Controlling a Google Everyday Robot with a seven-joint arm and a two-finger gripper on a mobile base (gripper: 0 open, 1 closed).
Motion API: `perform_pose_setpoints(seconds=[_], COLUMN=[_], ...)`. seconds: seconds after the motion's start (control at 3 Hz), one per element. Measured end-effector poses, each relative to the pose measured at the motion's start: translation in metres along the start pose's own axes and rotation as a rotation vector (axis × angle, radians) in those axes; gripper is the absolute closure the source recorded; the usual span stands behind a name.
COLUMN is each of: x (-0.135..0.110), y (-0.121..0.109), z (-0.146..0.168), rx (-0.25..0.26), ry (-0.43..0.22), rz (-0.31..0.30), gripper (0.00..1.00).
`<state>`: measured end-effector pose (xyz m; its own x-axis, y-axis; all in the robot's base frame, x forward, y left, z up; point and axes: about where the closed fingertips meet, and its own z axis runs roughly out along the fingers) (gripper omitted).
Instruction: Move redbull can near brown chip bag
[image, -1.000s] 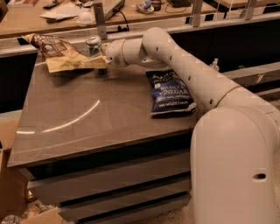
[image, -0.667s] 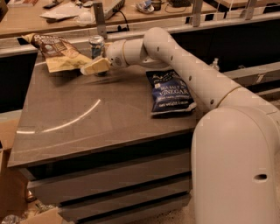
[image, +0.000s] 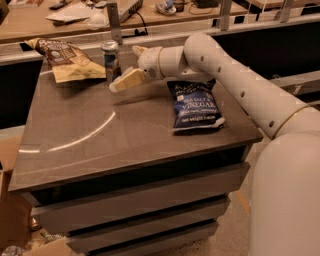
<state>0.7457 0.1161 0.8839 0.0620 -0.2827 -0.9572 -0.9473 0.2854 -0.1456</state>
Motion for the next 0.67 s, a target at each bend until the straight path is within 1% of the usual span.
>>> perform_pose_setpoints(seconds=[0.33, 0.67], x=[0.0017, 0.0017], y=[-0.0069, -0.0068], z=[-0.0427, -0.0425], rx=[0.053, 0.053], ry=[0.027, 0.027], rz=[-0.022, -0.022], gripper=[0.00, 0.00])
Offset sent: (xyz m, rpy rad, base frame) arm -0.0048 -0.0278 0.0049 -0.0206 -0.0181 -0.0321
